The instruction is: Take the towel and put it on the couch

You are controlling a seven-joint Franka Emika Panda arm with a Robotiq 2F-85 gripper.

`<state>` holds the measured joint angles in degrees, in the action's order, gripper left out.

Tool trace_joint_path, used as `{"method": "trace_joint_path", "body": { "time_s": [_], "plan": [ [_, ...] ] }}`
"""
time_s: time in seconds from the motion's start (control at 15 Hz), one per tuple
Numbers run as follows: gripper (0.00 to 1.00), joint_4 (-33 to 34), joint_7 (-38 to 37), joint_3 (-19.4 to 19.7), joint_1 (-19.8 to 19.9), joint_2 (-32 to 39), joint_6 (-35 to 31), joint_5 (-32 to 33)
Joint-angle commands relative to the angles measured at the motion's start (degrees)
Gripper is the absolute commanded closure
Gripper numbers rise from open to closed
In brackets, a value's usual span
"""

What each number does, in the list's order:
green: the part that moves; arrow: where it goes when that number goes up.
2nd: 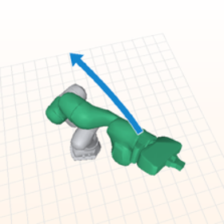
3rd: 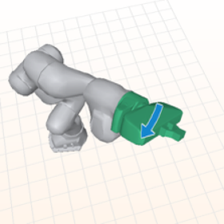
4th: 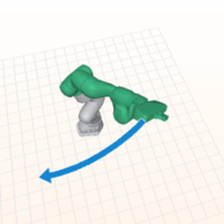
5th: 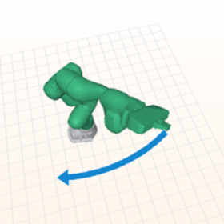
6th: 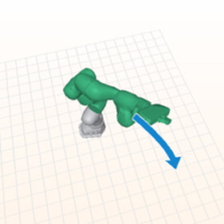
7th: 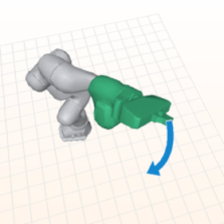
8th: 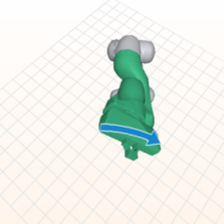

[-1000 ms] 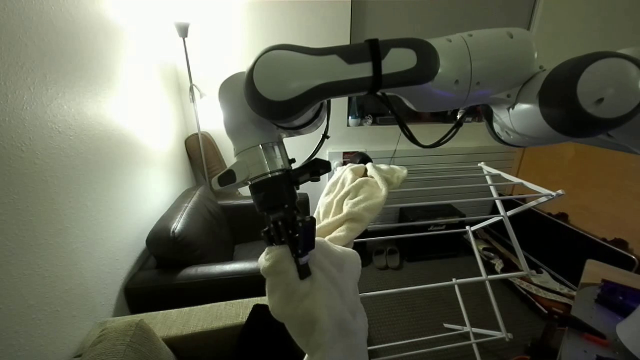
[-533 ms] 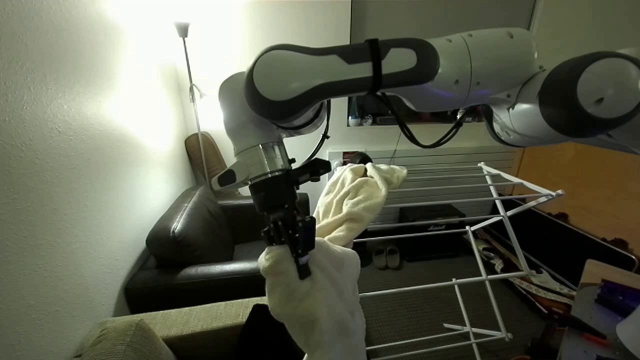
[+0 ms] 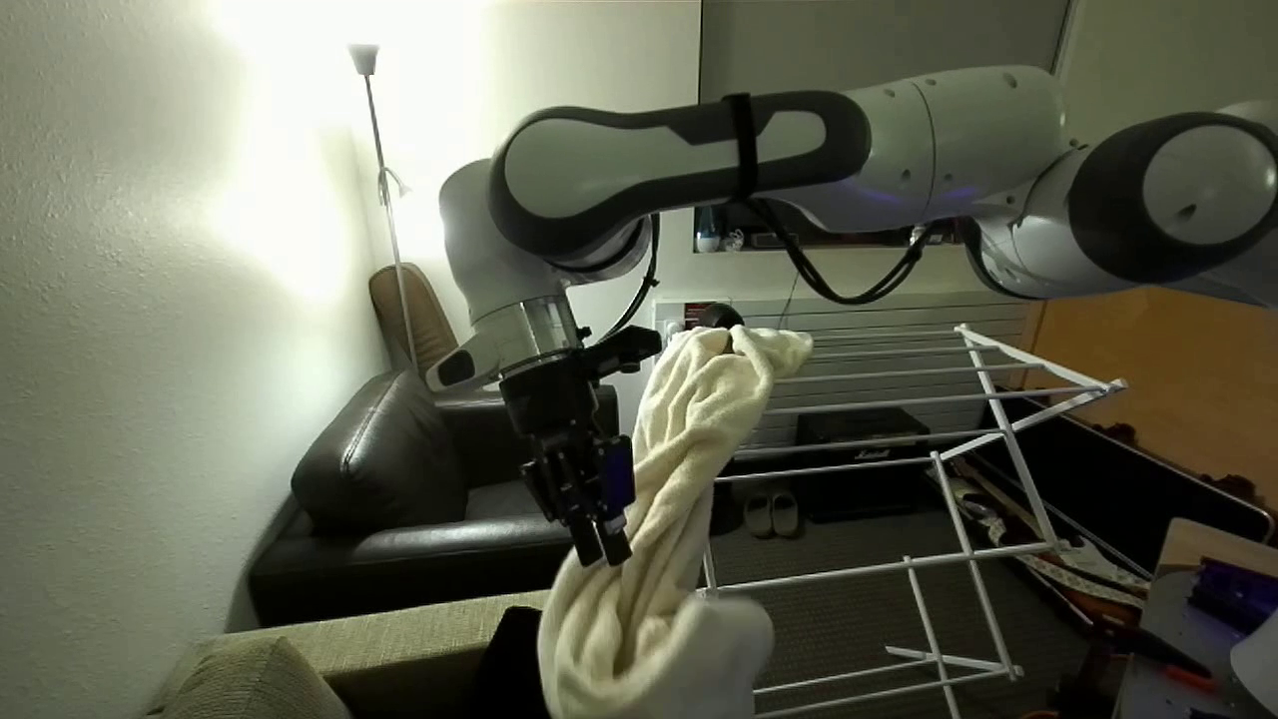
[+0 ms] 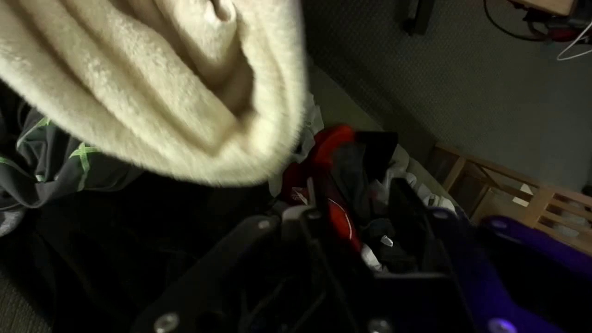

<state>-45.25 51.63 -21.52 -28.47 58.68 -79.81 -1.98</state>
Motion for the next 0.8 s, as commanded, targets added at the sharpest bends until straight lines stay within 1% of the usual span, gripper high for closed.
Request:
{"method": "trace_joint_path", "body": {
  "time_s": [0.0,0.2,0.27,0.33,0.73],
  "plan": [
    [0.30,0.03,0.15,0.36,0.57,-1.21,-1.43,0.37],
    [0.09,0.58,0.12,1.35,0.79,-2.12,-1.94,1.23],
    [0.04,0.73,0.14,1.71,0.87,-2.36,-1.87,1.45],
    [0.00,0.82,0.04,2.15,0.96,-2.66,-1.85,1.56],
    [0.00,0.57,-2.13,5.13,1.27,-4.53,-2.92,1.08]
  ]
}}
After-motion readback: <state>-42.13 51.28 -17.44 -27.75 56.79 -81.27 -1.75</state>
